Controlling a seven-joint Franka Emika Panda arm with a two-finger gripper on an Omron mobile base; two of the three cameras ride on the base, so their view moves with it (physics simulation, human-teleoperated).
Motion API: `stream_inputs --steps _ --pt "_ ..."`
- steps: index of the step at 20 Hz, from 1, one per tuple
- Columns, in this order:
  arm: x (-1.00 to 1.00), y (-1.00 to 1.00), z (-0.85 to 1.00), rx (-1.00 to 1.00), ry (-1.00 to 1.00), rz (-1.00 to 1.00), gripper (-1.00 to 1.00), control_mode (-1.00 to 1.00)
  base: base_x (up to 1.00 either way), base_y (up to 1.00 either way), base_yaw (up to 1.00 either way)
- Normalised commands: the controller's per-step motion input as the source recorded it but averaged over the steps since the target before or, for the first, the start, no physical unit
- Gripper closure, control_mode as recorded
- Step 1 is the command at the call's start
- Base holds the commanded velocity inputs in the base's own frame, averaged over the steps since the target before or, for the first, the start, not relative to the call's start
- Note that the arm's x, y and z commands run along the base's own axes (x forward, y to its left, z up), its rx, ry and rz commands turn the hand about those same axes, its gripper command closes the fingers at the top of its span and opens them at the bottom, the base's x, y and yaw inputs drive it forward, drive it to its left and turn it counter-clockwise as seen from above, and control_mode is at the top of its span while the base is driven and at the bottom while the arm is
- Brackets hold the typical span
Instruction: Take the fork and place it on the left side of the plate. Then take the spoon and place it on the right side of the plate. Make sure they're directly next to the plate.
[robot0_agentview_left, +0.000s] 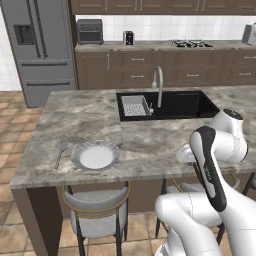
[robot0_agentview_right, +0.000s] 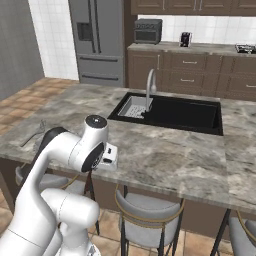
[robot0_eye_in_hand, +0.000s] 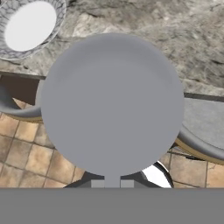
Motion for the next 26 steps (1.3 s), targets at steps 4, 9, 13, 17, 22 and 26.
stream_inputs --steps 4,9,13,17,22,26 --pt "0.0 0.0 0.0 0.0 0.0 0.0 1.0 -1.0 0.0 0.0 0.0" --pt "0.0 0.0 0.0 0.0 0.0 0.0 1.0 -1.0 0.0 0.0 0.0" --pt "0.03 0.0 0.0 0.0 0.0 0.01 1.0 -1.0 0.0 0.0 0.0" --pt "0.2 0.16 0.0 0.0 -0.02 -0.01 1.0 -1.0 0.0 0.0 0.0" --pt "0.76 0.39 0.0 0.0 0.0 -0.01 1.0 -1.0 0.0 0.0 0.0" --pt "0.84 0.46 0.0 0.0 0.01 0.0 1.0 -1.0 0.0 0.0 0.0"
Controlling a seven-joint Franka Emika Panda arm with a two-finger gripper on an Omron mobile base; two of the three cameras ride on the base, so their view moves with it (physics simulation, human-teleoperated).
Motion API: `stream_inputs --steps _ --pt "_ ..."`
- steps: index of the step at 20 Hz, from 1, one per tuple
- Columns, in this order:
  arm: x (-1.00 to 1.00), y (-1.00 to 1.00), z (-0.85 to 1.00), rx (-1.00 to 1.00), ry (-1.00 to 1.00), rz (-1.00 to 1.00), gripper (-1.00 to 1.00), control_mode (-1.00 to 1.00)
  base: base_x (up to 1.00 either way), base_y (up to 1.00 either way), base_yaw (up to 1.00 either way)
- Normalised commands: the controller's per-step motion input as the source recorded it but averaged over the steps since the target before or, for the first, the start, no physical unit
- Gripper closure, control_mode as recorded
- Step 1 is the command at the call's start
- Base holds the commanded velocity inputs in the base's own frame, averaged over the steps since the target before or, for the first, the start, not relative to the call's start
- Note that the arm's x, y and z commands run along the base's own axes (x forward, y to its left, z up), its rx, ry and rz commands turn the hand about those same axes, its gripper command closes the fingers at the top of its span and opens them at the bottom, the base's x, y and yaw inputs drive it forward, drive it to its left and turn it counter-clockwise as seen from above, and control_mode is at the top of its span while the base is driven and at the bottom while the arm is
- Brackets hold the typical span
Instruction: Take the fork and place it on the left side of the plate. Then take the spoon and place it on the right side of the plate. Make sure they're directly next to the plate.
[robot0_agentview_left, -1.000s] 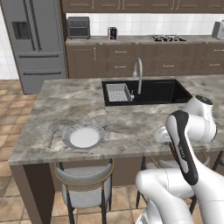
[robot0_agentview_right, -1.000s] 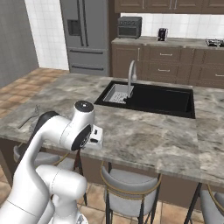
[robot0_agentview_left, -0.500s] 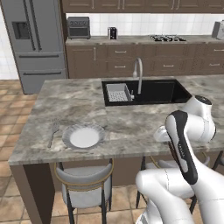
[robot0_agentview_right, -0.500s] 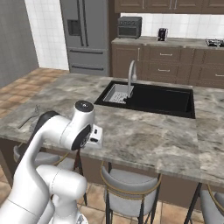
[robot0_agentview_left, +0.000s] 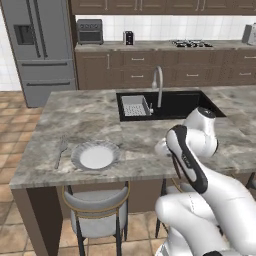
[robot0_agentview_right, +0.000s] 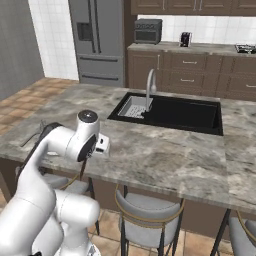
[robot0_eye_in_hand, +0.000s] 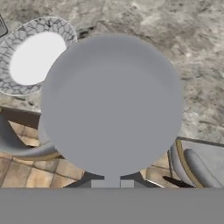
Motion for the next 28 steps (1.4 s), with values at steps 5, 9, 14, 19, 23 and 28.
stream_inputs --steps 5,9,14,19,23,28 --pt "0.85 0.43 -0.04 0.0 0.03 0.0 1.0 -1.0 0.0 0.0 0.0" --pt "0.84 0.31 -0.09 0.0 0.16 0.0 1.0 -1.0 0.0 0.0 0.0" --pt "0.67 0.22 -0.16 0.0 0.11 0.0 1.0 -1.0 0.0 0.0 0.0" --pt "0.48 0.25 -0.27 0.0 0.12 0.0 1.0 -1.0 0.0 0.0 0.0" --pt "0.26 0.25 -0.45 0.0 0.19 0.0 1.0 -1.0 0.0 0.0 0.0" --pt "0.28 0.15 -0.47 0.0 0.12 0.0 1.0 -1.0 0.0 0.0 0.0"
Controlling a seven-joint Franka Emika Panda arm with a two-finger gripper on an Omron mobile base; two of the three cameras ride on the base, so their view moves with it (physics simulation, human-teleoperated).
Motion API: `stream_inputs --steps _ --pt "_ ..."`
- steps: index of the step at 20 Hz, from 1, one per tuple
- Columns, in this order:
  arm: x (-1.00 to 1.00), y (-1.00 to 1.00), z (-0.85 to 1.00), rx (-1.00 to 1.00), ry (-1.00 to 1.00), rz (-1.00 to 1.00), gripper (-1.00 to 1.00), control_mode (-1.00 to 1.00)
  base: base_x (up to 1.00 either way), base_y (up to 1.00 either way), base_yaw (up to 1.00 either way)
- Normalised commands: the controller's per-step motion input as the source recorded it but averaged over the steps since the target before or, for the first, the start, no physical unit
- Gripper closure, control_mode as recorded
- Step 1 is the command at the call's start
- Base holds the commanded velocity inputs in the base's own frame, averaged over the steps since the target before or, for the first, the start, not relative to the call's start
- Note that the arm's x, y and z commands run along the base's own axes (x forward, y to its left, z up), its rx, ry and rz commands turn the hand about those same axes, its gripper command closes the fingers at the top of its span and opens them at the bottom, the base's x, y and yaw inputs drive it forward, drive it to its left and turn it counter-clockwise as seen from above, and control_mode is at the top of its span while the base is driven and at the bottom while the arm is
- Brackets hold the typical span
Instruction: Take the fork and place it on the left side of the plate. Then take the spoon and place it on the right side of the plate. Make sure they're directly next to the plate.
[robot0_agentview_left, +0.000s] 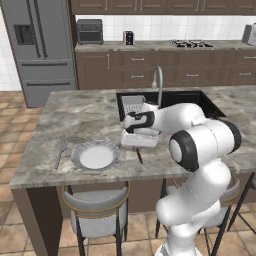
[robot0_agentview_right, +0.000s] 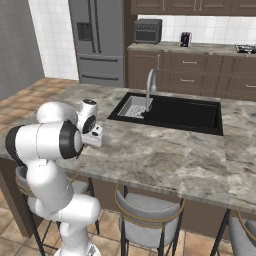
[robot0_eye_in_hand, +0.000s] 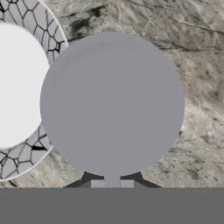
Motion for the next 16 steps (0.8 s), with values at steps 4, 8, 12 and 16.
stream_inputs --steps 4,8,12,16 --pt "0.36 0.07 -0.3 0.0 0.05 0.0 1.0 -1.0 0.0 0.0 0.0" --pt "0.39 0.11 -0.26 0.0 0.02 0.0 1.0 -1.0 0.0 0.0 0.0" --pt "0.4 0.16 -0.25 0.0 0.0 0.0 1.0 -1.0 0.0 0.0 0.0" --pt "0.19 0.15 -0.27 0.0 0.04 0.0 1.0 -1.0 0.0 0.0 0.0"
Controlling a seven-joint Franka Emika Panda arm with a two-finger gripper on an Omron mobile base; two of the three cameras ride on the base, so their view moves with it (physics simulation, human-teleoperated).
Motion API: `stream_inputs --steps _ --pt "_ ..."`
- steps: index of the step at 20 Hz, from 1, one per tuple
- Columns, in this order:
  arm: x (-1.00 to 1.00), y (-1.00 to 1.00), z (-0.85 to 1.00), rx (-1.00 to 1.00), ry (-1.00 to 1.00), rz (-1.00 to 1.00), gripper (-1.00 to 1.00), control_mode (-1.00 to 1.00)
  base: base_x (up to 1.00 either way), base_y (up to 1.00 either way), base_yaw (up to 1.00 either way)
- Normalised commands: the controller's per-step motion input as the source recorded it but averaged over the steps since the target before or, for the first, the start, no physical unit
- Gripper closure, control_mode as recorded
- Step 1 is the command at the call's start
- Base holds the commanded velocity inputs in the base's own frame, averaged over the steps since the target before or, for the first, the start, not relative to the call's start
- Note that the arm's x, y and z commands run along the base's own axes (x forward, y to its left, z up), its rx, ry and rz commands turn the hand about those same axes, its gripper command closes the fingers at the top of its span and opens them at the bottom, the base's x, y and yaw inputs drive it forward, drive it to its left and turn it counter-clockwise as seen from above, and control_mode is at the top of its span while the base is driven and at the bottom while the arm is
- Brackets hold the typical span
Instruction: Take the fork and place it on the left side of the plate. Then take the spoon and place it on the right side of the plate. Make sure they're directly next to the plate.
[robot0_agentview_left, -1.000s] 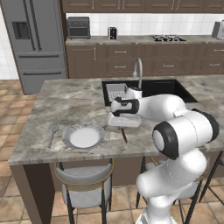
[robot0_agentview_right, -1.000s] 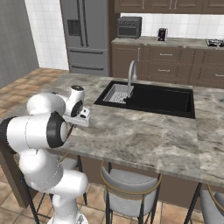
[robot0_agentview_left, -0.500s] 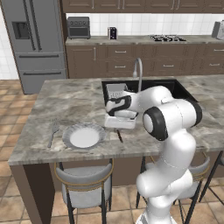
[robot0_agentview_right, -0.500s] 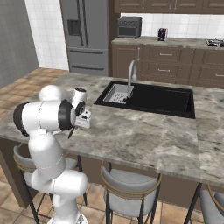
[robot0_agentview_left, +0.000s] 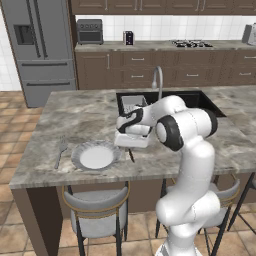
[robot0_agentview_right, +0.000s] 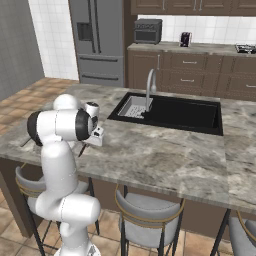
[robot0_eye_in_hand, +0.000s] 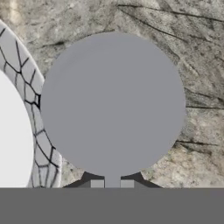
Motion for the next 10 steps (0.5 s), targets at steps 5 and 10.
stream_inputs --steps 5,10 --pt "0.23 0.04 -0.21 0.0 0.03 0.0 1.0 -1.0 0.0 0.0 0.0" --pt "0.24 0.0 -0.17 0.0 0.04 0.0 1.0 -1.0 0.0 0.0 0.0"
